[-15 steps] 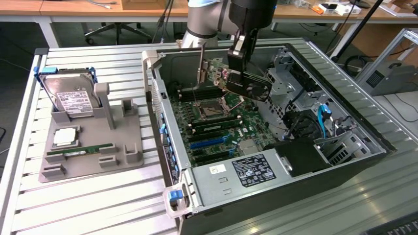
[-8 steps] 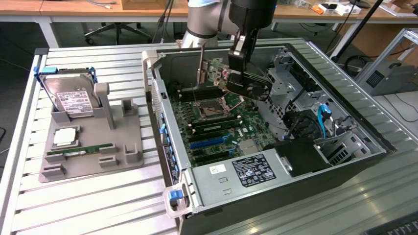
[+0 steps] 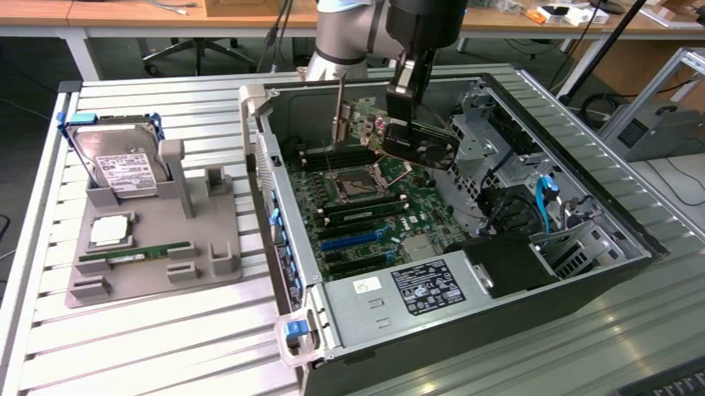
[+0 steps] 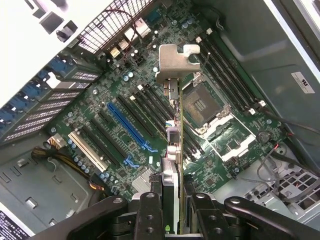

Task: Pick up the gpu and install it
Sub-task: 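Insert the gpu into the slot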

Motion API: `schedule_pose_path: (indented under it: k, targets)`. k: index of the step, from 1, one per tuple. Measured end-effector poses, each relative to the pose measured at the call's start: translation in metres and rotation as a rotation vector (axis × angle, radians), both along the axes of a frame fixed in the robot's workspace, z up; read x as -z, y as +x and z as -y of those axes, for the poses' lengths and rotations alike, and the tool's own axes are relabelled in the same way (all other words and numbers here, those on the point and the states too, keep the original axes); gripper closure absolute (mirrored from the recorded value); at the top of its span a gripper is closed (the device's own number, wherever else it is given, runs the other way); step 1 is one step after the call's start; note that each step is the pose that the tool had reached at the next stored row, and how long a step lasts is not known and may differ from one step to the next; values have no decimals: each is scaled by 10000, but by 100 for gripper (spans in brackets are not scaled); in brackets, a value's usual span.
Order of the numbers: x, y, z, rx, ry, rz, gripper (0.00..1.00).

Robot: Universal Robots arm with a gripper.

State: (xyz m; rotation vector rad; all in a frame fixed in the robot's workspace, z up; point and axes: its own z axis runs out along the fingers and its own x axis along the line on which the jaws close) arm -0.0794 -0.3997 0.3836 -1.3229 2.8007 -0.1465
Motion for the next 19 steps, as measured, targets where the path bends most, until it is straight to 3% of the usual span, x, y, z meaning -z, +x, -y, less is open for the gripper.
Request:
schedule_pose_path:
  k: [19]
  targets:
    - [2,0,0,-461,-120,0,73]
